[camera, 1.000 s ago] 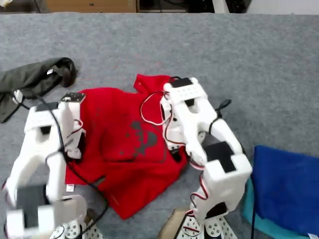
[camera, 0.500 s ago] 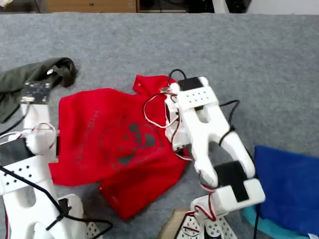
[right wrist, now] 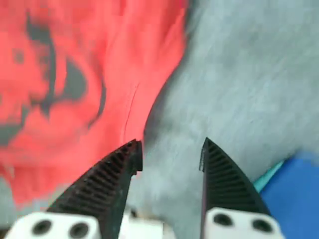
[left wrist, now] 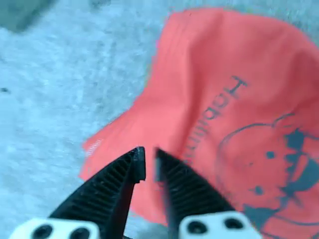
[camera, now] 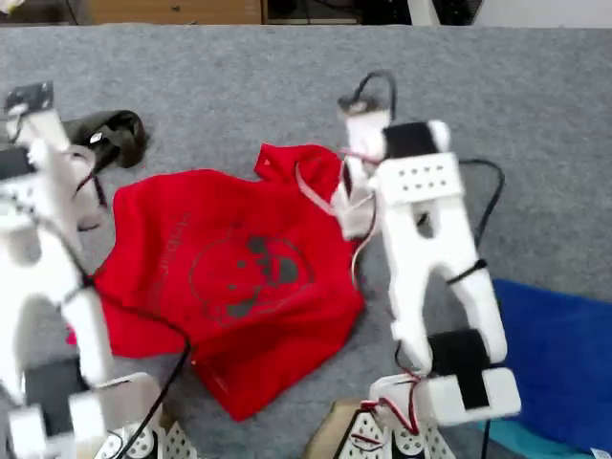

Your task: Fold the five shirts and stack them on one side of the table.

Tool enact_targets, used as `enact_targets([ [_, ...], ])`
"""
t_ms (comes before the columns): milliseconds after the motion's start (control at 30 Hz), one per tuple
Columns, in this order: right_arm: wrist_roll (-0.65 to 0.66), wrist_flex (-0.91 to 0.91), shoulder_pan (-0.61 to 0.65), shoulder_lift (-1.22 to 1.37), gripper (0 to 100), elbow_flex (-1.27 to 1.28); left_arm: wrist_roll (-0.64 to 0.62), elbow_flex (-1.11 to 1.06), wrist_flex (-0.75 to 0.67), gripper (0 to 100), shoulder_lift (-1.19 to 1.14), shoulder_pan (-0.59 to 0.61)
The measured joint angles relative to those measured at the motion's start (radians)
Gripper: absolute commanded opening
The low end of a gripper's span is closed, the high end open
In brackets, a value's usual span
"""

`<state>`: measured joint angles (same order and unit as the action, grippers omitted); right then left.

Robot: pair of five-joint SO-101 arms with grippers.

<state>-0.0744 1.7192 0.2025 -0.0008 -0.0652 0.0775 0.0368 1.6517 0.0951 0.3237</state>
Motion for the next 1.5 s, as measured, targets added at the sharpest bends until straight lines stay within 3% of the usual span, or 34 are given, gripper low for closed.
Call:
enact_targets([
  [67, 0.000, -0.018, -0.015, 0.103, 20.2, -0.117, -0.092, 0.110, 0.051, 25, -0.146, -0.041],
  [233, -0.009, -0.032, -0.018, 0.440, 20.2, -0.440, -0.218, 0.299, 0.091, 19, -0.453, -0.095],
  [433, -0.043, -0.052, 0.006, 0.901, 20.2, -0.939, -0.199, 0.336, 0.091, 2, -0.674, -0.124],
  [667, -0.068, -0.032, 0.117, 1.295, 19.9, -1.499, -0.127, 0.215, 0.091, 2, -0.717, -0.167],
  [867, -0.092, -0.041, 0.149, 1.333, 0.2, -1.514, -0.044, 0.066, 0.091, 2, -0.654, -0.141],
  [1167, -0.092, -0.066, 0.100, 1.330, 0.5, -1.557, 0.120, -0.206, 0.084, 2, -0.204, -0.052],
  [1500, -0.127, -0.138, 0.000, 1.099, 0.5, -1.557, 0.121, -0.651, -0.196, 2, -0.149, -0.091],
])
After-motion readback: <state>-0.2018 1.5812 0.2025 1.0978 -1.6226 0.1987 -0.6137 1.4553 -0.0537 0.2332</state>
